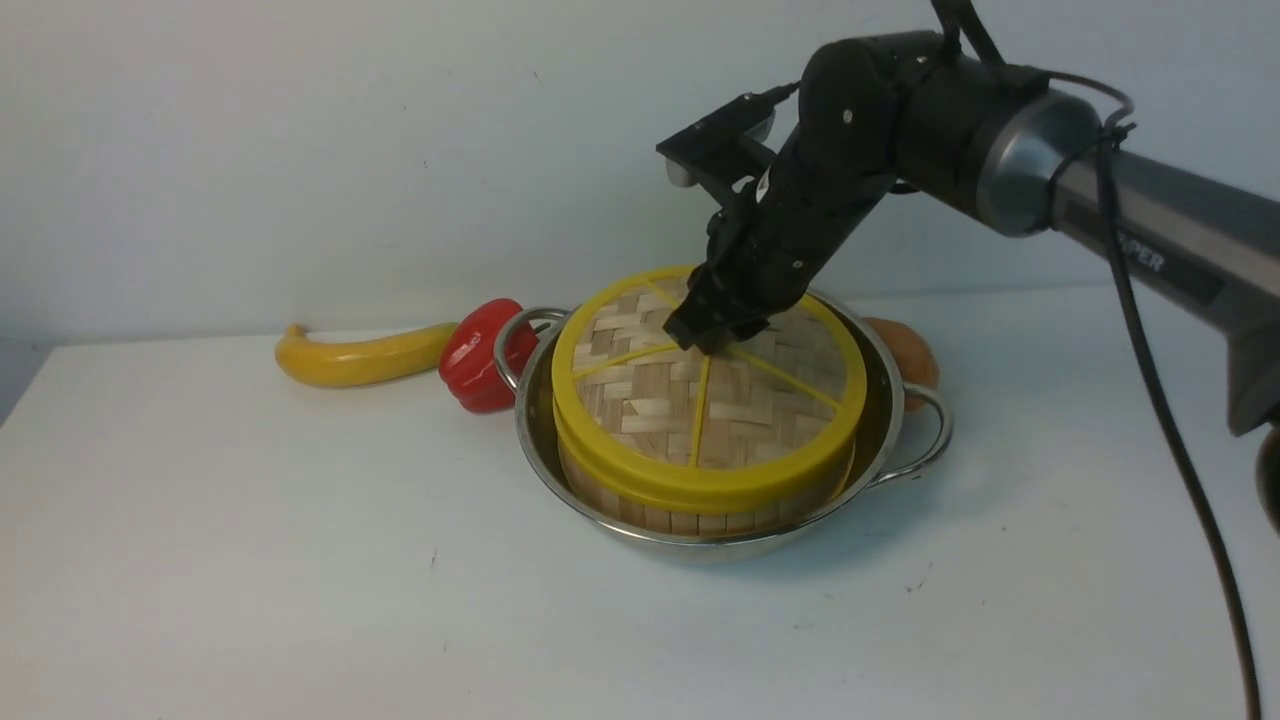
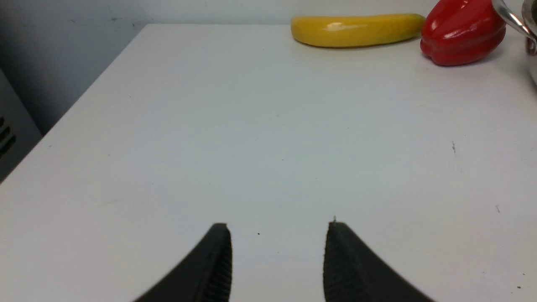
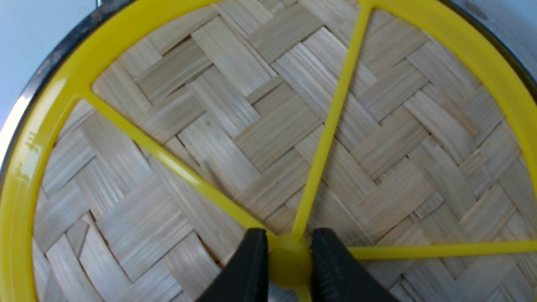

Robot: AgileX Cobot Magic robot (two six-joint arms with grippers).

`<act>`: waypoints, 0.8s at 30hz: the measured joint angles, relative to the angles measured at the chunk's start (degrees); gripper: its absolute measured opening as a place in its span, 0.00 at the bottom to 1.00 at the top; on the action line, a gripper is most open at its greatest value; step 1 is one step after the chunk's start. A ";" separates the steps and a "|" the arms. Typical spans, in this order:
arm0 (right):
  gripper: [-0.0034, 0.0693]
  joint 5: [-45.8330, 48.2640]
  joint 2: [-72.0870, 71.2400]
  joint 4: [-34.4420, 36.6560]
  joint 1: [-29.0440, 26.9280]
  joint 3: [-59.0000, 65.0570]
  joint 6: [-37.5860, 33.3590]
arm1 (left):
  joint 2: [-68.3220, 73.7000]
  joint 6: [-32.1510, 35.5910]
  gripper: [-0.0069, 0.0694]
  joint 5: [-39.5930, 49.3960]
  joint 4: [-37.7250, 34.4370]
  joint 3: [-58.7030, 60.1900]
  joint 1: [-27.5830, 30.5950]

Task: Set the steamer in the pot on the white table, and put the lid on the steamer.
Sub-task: 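Place the bamboo steamer lid onto the steamer basket in the pot with the right gripper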

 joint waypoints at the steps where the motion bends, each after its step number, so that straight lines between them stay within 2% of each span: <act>1: 0.20 0.00 0.00 0.08 0.00 0.00 0.00 | 0.00 0.00 0.47 0.00 0.00 0.00 0.00; 5: 0.21 0.10 0.00 0.65 0.00 0.00 -0.85 | 0.00 0.00 0.47 0.00 0.00 0.00 0.00; 10: 0.35 -1.28 0.00 0.72 -0.05 -0.06 -1.47 | 0.00 0.00 0.47 0.00 0.00 0.00 0.00; 13: 0.40 -2.39 0.00 0.72 -0.05 -0.11 -1.65 | 0.00 0.00 0.47 0.00 0.00 0.00 0.00; 24: 0.41 -0.93 -0.11 -1.13 -0.05 -1.52 -1.60 | 0.00 0.00 0.47 0.00 0.00 0.00 0.00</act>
